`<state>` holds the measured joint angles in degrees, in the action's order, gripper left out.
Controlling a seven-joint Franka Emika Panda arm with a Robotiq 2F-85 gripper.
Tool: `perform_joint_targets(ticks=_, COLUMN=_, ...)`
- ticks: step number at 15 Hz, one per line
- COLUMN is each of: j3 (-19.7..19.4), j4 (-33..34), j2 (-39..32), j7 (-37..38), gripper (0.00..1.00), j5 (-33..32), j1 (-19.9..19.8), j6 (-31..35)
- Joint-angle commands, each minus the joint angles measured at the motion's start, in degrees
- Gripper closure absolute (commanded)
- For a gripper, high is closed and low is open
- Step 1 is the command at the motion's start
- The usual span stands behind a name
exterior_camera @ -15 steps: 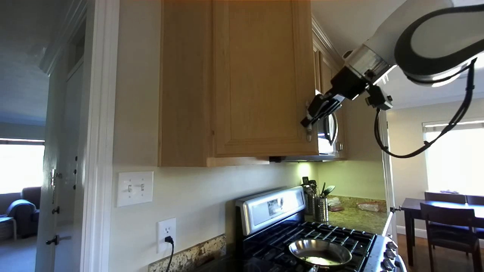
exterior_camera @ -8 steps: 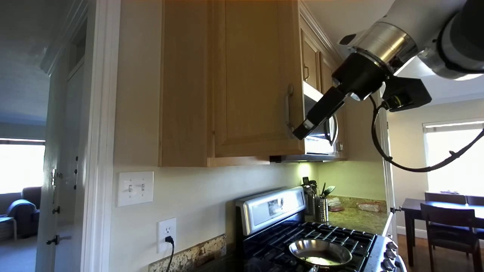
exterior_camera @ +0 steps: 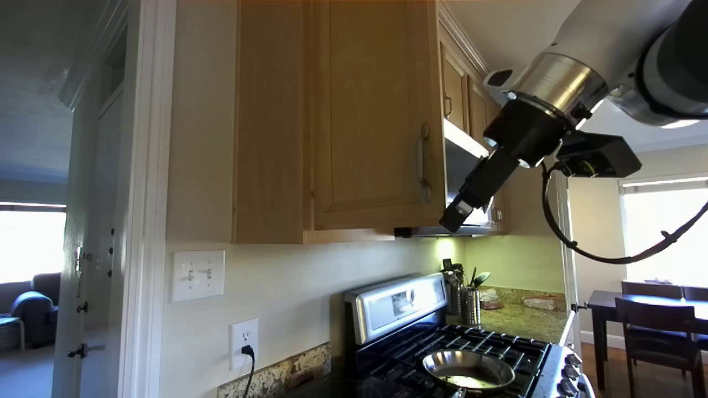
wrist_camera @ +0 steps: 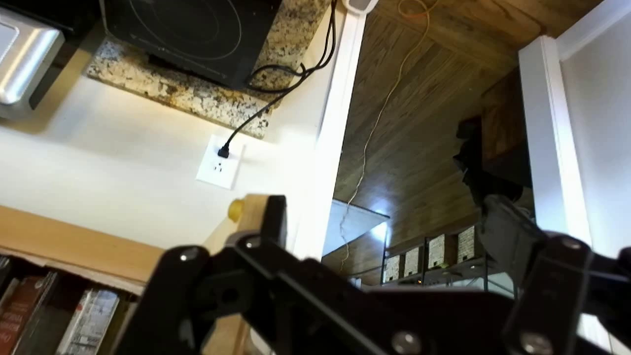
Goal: Open the left cupboard
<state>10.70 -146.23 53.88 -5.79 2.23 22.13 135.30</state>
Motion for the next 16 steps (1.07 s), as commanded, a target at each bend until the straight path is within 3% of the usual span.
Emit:
perform_joint_targets(ticks=1, j3=-3.28, j4=0.16, j2=-1.47, j7=-5.00, gripper=0.00, j5=3.17, j1=3.23, j6=-7.19)
perform_joint_targets(ticks=7, j3=-1.96, j4=-0.11, j2=-6.15, j7=-1.86, gripper=0.00, j5=0.24, j1=-4.61, j6=-13.14)
perform_joint_targets(ticks=16, j3=-2.93, j4=1.08, j2=-14.85, j7=4.36, gripper=0.00, j5=-2.35, j1=-15.67, j6=-13.34)
